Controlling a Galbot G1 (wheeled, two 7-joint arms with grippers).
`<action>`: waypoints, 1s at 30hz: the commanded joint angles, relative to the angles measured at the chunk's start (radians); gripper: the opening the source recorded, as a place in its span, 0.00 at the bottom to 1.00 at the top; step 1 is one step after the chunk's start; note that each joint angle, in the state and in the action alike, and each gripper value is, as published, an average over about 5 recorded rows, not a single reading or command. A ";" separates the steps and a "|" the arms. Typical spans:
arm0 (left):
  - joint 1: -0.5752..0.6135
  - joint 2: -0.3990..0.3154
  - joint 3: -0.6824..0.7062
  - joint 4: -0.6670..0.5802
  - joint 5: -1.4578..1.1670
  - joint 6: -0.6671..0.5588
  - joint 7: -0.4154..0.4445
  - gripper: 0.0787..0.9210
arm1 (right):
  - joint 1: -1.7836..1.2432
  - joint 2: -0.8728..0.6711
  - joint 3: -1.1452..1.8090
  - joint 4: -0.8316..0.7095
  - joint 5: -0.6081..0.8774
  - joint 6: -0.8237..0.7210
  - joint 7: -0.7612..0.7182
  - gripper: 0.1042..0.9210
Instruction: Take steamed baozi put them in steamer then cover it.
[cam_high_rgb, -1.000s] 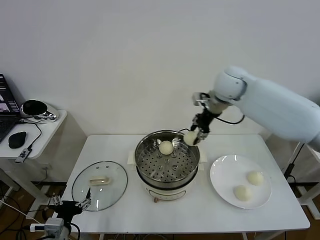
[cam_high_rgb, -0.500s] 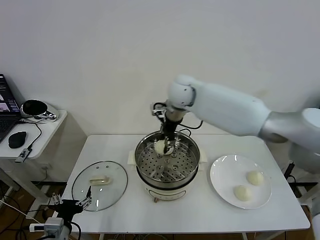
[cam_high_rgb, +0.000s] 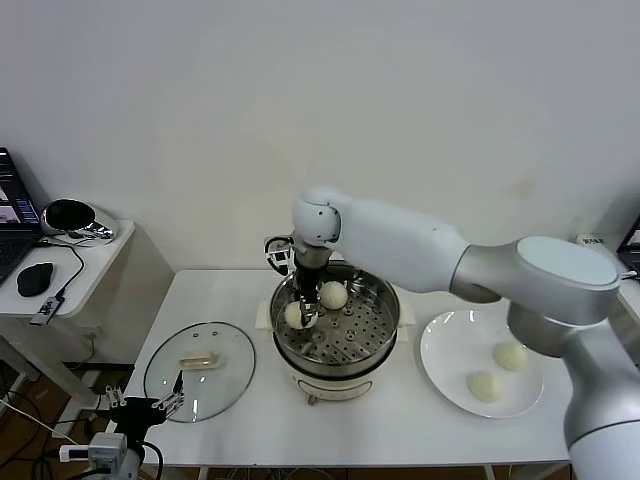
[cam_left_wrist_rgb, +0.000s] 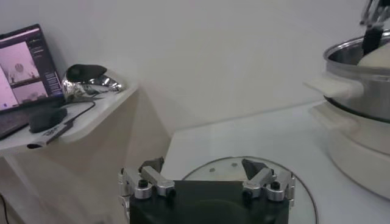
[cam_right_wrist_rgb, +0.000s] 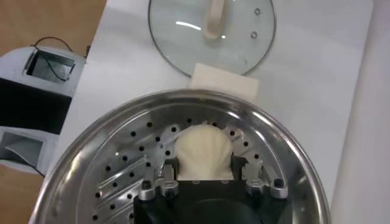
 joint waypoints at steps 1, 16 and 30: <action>-0.003 -0.001 0.002 0.005 0.000 0.001 0.001 0.88 | -0.034 0.045 0.000 -0.044 -0.024 0.002 0.017 0.60; 0.008 -0.008 0.005 -0.017 0.001 0.005 0.006 0.88 | 0.066 -0.231 0.048 0.252 0.016 0.009 -0.004 0.88; 0.040 -0.017 0.012 -0.045 -0.002 0.010 0.012 0.88 | 0.074 -0.835 0.190 0.536 -0.031 0.132 -0.079 0.88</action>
